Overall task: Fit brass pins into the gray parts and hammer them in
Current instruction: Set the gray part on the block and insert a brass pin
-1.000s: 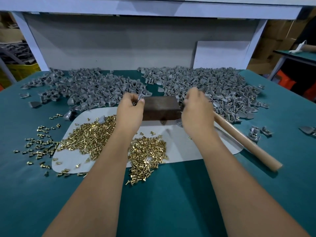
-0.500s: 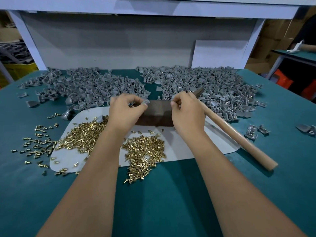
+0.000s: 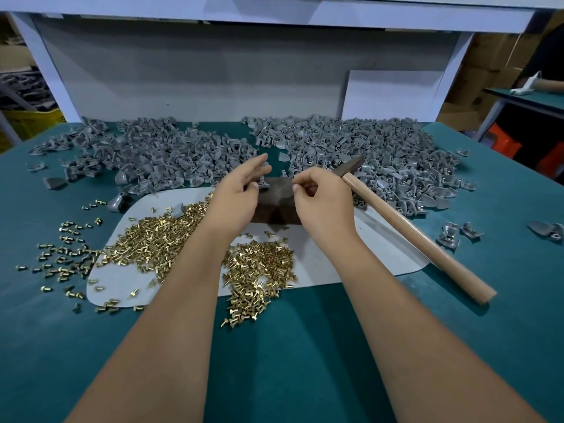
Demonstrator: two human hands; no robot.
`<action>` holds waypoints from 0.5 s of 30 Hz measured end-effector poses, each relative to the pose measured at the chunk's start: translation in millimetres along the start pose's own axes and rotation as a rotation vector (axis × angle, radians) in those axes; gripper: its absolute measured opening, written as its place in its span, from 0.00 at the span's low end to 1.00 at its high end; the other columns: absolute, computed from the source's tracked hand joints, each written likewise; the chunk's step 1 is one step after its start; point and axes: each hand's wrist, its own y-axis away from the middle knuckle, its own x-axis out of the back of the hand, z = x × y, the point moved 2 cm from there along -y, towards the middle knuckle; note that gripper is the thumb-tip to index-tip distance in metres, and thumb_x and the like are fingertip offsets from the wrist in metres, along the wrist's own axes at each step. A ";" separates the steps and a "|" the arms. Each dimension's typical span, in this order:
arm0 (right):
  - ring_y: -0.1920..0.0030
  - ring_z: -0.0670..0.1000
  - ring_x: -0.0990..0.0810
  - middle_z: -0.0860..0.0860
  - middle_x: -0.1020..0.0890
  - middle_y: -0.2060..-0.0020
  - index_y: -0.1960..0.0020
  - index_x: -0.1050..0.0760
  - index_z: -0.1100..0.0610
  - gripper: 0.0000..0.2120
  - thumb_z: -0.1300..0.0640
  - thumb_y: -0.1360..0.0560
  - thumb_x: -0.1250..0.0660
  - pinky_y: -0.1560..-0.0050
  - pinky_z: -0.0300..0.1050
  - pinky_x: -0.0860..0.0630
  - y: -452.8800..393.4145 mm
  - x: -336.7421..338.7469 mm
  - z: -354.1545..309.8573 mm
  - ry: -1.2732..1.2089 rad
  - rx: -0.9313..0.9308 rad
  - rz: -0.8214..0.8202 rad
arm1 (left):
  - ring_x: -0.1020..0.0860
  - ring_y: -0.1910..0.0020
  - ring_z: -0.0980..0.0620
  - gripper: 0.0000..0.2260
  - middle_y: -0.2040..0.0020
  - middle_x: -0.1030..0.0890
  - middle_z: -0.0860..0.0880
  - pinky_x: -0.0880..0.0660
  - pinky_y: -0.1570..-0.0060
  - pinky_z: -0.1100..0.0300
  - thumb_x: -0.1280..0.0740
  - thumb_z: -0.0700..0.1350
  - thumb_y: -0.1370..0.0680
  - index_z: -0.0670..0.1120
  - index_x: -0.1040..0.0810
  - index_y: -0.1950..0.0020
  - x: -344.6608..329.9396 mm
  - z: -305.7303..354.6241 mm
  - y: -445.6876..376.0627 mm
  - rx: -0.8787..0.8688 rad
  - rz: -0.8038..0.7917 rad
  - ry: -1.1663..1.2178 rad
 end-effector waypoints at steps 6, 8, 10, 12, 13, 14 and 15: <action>0.58 0.44 0.22 0.45 0.20 0.62 0.55 0.22 0.51 0.09 0.64 0.28 0.33 0.53 0.42 0.24 0.7 -0.4 0.2 -0.039 0.007 0.019 | 0.24 0.40 0.62 0.20 0.43 0.18 0.58 0.28 0.36 0.64 0.33 0.37 0.21 0.51 0.25 0.30 2.1 2.5 0.9 -0.028 0.085 -0.010; 0.61 0.41 0.23 0.43 0.21 0.64 0.53 0.24 0.48 0.12 0.65 0.28 0.33 0.57 0.36 0.26 1.8 0.7 -0.3 -0.090 0.010 0.032 | 0.24 0.39 0.59 0.19 0.41 0.20 0.56 0.27 0.35 0.58 0.32 0.40 0.21 0.52 0.25 0.31 4.1 -0.7 -0.2 0.013 0.133 -0.015; 0.62 0.39 0.24 0.43 0.22 0.65 0.54 0.26 0.45 0.15 0.66 0.28 0.33 0.60 0.30 0.28 2.1 1.9 -1.1 -0.130 0.010 0.035 | 0.26 0.36 0.52 0.16 0.36 0.23 0.52 0.28 0.34 0.51 0.32 0.43 0.22 0.53 0.21 0.35 5.9 -4.8 -2.1 0.071 0.161 -0.061; 0.62 0.39 0.24 0.43 0.21 0.65 0.54 0.26 0.44 0.16 0.66 0.28 0.33 0.61 0.29 0.28 1.7 2.4 -2.1 -0.169 0.005 0.031 | 0.28 0.33 0.47 0.09 0.37 0.23 0.51 0.29 0.33 0.46 0.30 0.44 0.23 0.54 0.17 0.45 5.4 -6.6 -3.2 0.064 0.158 -0.099; 0.62 0.40 0.24 0.44 0.21 0.65 0.54 0.25 0.44 0.16 0.67 0.28 0.33 0.60 0.31 0.27 1.6 2.2 -2.8 -0.185 0.006 0.029 | 0.29 0.33 0.46 0.06 0.39 0.22 0.52 0.30 0.33 0.45 0.29 0.44 0.23 0.54 0.17 0.50 4.6 -6.2 -2.8 0.045 0.151 -0.111; 0.62 0.40 0.24 0.44 0.21 0.65 0.53 0.25 0.45 0.16 0.67 0.28 0.32 0.60 0.33 0.26 1.5 2.0 -3.7 -0.197 0.010 0.028 | 0.29 0.33 0.46 0.05 0.41 0.21 0.53 0.30 0.33 0.45 0.28 0.44 0.24 0.55 0.17 0.52 3.9 -5.8 -2.5 0.026 0.144 -0.118; 0.62 0.40 0.24 0.44 0.21 0.65 0.52 0.25 0.45 0.16 0.67 0.29 0.32 0.59 0.34 0.25 1.6 1.5 -4.7 -0.205 0.014 0.024 | 0.28 0.34 0.46 0.05 0.42 0.21 0.53 0.30 0.33 0.45 0.27 0.44 0.25 0.54 0.16 0.54 3.3 -5.5 -2.5 0.010 0.137 -0.120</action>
